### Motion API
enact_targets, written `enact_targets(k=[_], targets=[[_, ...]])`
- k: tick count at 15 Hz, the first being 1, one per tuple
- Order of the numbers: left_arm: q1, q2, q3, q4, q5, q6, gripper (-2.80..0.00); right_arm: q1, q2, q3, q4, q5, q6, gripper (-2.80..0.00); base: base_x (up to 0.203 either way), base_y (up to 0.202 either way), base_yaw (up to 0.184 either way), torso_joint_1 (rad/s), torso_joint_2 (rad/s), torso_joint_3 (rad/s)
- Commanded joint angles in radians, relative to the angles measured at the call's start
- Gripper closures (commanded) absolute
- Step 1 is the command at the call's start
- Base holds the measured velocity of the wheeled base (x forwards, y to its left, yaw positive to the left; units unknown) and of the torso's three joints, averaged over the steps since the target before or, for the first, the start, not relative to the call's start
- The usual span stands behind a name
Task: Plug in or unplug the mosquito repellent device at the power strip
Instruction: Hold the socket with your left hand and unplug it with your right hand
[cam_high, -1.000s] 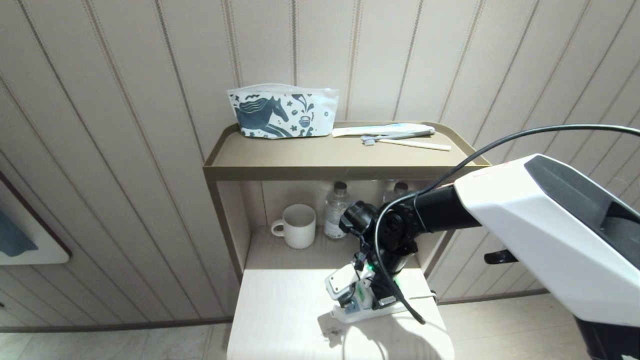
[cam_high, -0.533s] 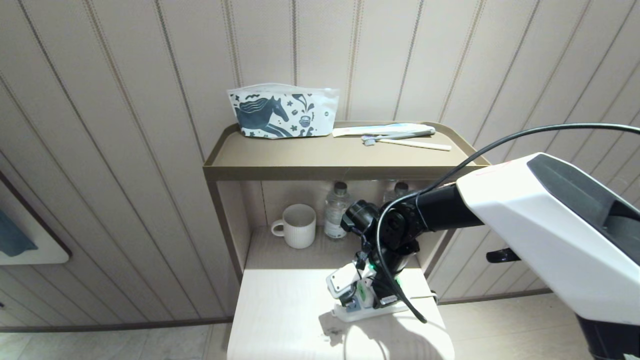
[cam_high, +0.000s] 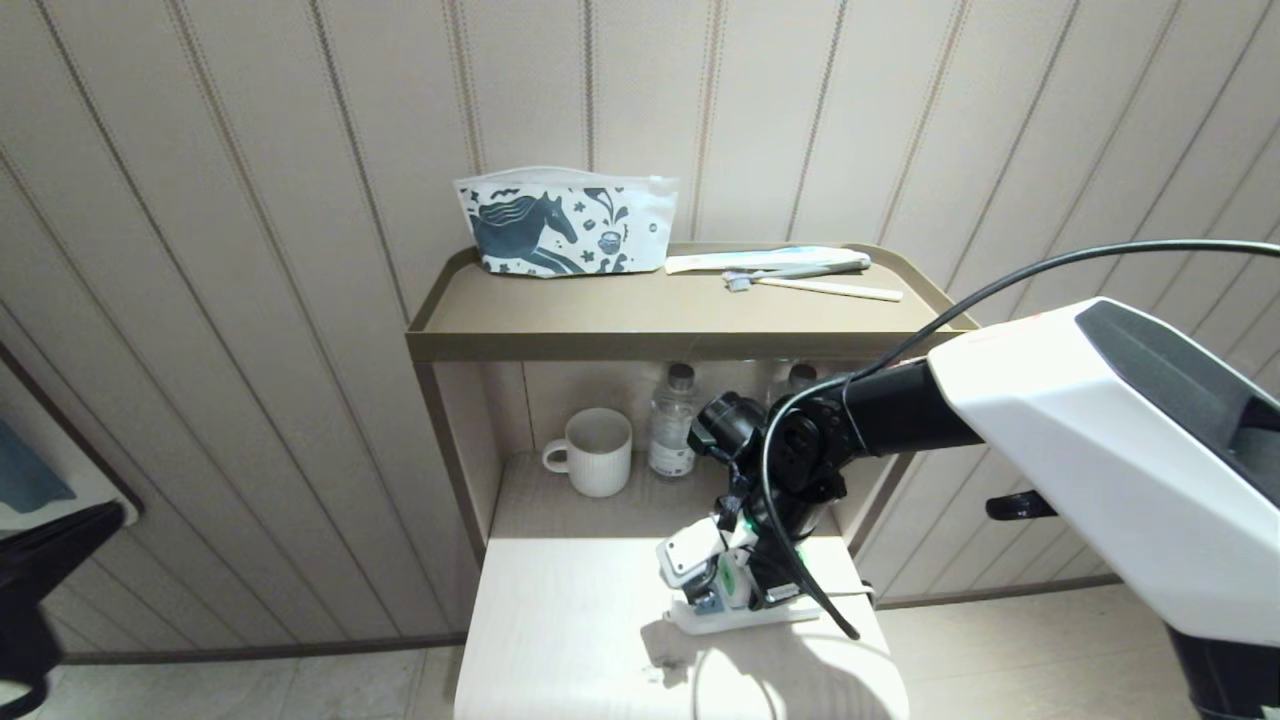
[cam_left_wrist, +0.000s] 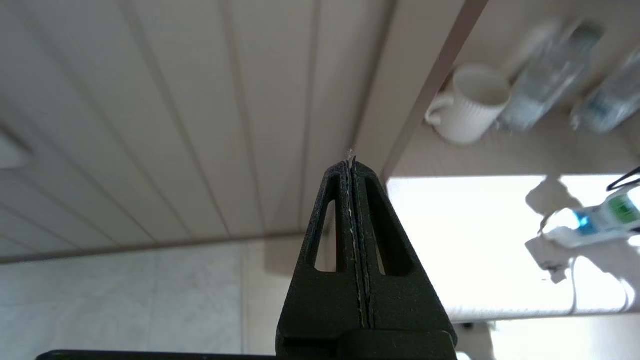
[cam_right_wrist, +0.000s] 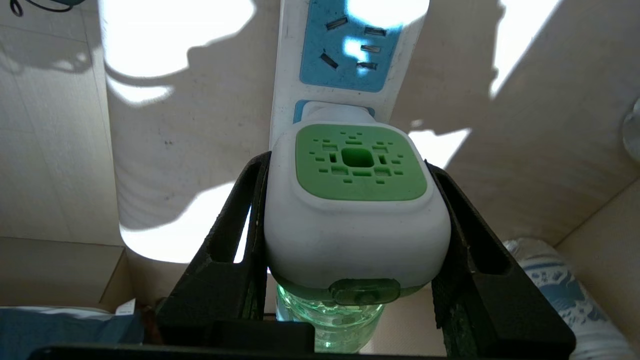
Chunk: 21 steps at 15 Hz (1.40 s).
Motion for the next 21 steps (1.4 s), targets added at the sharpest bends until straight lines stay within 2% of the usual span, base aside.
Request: enact_targets(k=[1, 4, 6, 7, 9, 11, 15, 18, 19, 21], targets=[[-0.167, 0.457, 0.01, -0.262, 0.052, -0.011, 0.0, -0.005, -0.007, 0.001, 0.003, -0.001, -0.007, 0.0, 0.0, 0.0, 0.0, 0.0, 0.0, 0.0], [-0.453, 0.857, 0.035, -0.603, 0.163, -0.044, 0.0, -0.014, -0.007, 0.0, 0.003, -0.001, -0.007, 0.0, 0.0, 0.0, 0.0, 0.0, 0.0, 0.0], [-0.629, 1.067, 0.034, -0.808, 0.245, -0.06, 0.0, -0.019, -0.007, -0.001, 0.003, -0.001, -0.007, 0.0, 0.0, 0.0, 0.0, 0.0, 0.0, 0.0], [-0.697, 1.144, 0.026, -0.893, 0.284, -0.067, 0.0, -0.02, -0.007, -0.002, 0.003, -0.001, -0.007, 0.0, 0.0, 0.0, 0.0, 0.0, 0.0, 0.0], [-0.789, 1.25, 0.013, -0.983, 0.328, -0.085, 0.0, -0.022, -0.004, -0.003, 0.003, -0.001, -0.007, 0.0, 0.0, 0.0, 0.0, 0.0, 0.0, 0.0], [-0.837, 1.298, -0.005, -1.032, 0.353, -0.123, 0.0, -0.02, -0.004, -0.007, 0.003, -0.001, -0.007, 0.0, 0.0, 0.0, 0.0, 0.0, 0.0, 0.0], [-0.882, 1.362, -0.046, -1.077, 0.413, -0.127, 0.0, -0.022, 0.01, -0.015, 0.003, -0.001, -0.007, 0.0, 0.0, 0.0, 0.0, 0.0, 0.0, 0.0], [-0.97, 1.41, -0.051, -1.186, 0.532, -0.146, 0.0, -0.029, 0.027, -0.03, 0.003, -0.001, -0.001, 0.0, 0.0, 0.0, 0.0, 0.0, 0.0, 0.0], [-0.97, 1.41, -0.051, -1.187, 0.532, -0.146, 0.0, -0.029, 0.027, -0.03, 0.003, -0.001, -0.001, 0.0, 0.0, 0.0, 0.0, 0.0, 0.0, 0.0], [-0.999, 1.463, -0.095, -1.232, 0.595, -0.114, 0.0, -0.031, 0.036, -0.036, 0.003, -0.001, 0.001, 0.0, 0.0, 0.0, 0.0, 0.0, 0.0, 0.0]])
